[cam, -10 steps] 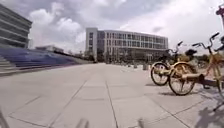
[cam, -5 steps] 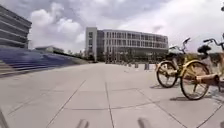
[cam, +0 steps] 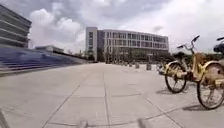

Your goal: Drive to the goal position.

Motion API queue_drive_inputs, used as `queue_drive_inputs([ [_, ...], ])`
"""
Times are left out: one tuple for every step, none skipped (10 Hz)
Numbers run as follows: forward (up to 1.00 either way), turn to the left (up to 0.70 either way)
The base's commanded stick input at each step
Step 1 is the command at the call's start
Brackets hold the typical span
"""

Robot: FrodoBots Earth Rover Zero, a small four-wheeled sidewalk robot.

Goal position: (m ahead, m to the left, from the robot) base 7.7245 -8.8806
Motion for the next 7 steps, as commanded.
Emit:
queue_drive_inputs([
  [0.7,0.0],
  [0.7,0.0],
  [0.7,0.0],
  [0.7,0.0],
  [0.7,0.0],
  [0.7,0.0],
  [0.7,0.0],
])
